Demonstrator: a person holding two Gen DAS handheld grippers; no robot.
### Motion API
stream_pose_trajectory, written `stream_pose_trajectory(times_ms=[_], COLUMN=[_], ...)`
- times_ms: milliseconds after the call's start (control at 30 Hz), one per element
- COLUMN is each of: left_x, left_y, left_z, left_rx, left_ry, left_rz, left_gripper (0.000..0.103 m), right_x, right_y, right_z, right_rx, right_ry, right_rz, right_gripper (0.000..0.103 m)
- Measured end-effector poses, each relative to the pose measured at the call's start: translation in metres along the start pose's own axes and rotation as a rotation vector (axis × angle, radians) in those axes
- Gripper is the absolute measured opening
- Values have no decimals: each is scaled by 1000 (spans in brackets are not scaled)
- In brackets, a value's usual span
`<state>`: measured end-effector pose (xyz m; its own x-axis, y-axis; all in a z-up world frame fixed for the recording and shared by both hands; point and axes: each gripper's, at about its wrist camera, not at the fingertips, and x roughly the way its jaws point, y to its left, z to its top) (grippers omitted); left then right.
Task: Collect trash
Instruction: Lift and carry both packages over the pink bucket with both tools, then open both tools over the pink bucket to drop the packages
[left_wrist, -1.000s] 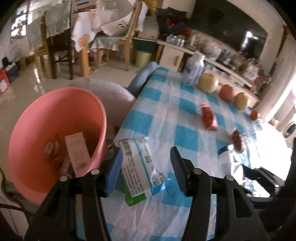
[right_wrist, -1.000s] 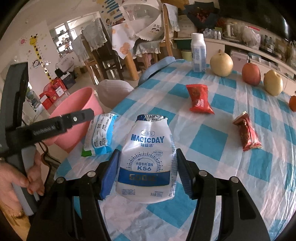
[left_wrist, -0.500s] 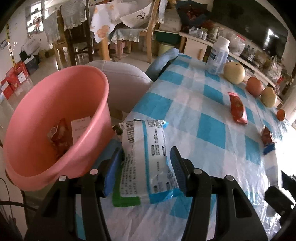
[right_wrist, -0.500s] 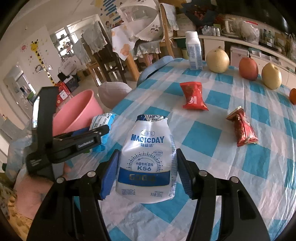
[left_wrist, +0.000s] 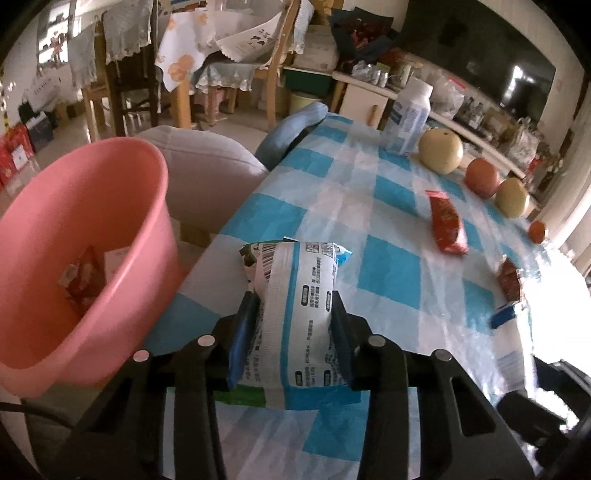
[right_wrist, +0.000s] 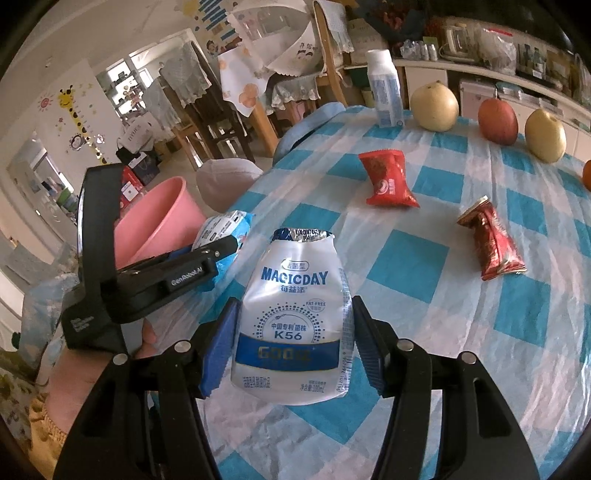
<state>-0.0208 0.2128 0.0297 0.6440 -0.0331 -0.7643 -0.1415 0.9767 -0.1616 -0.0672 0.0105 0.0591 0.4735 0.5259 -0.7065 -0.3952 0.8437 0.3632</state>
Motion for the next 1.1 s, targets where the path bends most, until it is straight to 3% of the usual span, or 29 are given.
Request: stream_pose_trajectory(times_ms=[300,600,867,1100], left_x=[-5,-36,-67,-76], left_y=[10,24,77,135], left_z=[4,20,39,47], left_rx=[-81,-128,-215,-320], left_ry=[13,-68,-163,-209], left_rz=[-126,-198,-158,-89], left_gripper=[36,36,36,36], right_x=[0,-6,7,29], right_y=[3,16,56,121], right_z=[3,17,35,66], right_rx=[34,66,43,-14], right_ry=[-4,-40,-35,-39], right_rz=[37,86,145,255], right_gripper=[61,61,61,61])
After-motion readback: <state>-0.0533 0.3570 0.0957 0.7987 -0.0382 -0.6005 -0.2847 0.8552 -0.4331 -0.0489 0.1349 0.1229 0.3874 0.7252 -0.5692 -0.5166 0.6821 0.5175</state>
